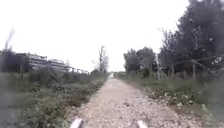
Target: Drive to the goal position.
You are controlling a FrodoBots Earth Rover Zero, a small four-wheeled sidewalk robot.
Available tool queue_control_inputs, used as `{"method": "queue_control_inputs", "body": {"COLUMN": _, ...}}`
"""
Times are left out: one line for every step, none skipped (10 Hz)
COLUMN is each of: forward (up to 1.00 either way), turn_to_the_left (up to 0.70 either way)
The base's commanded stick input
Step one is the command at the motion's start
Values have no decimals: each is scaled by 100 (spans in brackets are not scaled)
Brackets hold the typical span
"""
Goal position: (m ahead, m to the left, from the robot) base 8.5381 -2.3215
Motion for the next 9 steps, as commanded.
{"method": "queue_control_inputs", "body": {"forward": 70, "turn_to_the_left": 0}}
{"method": "queue_control_inputs", "body": {"forward": 70, "turn_to_the_left": 0}}
{"method": "queue_control_inputs", "body": {"forward": 70, "turn_to_the_left": 0}}
{"method": "queue_control_inputs", "body": {"forward": 70, "turn_to_the_left": 0}}
{"method": "queue_control_inputs", "body": {"forward": 70, "turn_to_the_left": 0}}
{"method": "queue_control_inputs", "body": {"forward": 70, "turn_to_the_left": 0}}
{"method": "queue_control_inputs", "body": {"forward": 70, "turn_to_the_left": 0}}
{"method": "queue_control_inputs", "body": {"forward": 70, "turn_to_the_left": 0}}
{"method": "queue_control_inputs", "body": {"forward": 70, "turn_to_the_left": 0}}
